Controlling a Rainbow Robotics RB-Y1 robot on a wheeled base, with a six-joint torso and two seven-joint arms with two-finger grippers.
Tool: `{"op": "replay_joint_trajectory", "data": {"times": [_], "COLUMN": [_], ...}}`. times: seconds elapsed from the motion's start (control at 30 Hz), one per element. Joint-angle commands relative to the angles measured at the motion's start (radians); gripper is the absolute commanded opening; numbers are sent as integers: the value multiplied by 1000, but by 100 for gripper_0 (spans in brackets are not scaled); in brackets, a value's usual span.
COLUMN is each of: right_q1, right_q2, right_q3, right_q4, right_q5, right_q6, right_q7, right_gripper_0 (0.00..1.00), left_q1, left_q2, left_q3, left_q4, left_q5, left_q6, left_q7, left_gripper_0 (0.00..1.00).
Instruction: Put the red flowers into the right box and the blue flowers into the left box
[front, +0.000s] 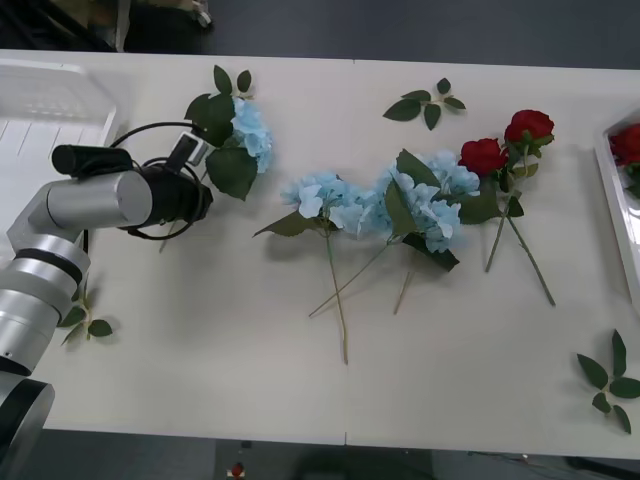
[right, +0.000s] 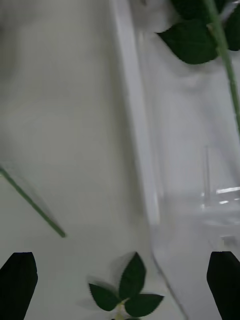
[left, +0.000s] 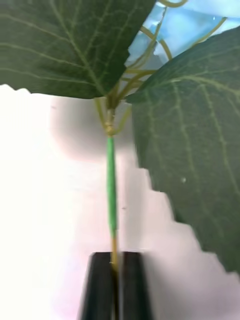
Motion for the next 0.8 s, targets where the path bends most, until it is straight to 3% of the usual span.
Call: {"op": "replay_joint_trajectory", "data": {"times": [0.03, 0.23, 0.4, 0.8], "right_q1": [-20, -20, -20, -49], "right_q2": [35, 67, 104, 144], "right_q3": [17, 66, 71, 131], "right_q4": [-99, -180, -200, -199], "right_q5": [-26, -48, -49, 0], "right_q6": [18, 7, -21, -154], "right_q7": [-82, -183, -257, -428], "right_gripper_0": [100, 100, 100, 100], "left_q1": [-26, -26, -26, -26], "left_q2": [13, 23, 67, 205], "left_q3": [6, 51, 72, 399], "left_q4": [16, -1, -110, -567], "left_q5": [10, 42, 73, -94], "left_q6": [-9, -9, 69, 713], "left_q7": [-38, -43, -49, -72], "left_gripper_0": [0, 0, 0, 0]}}
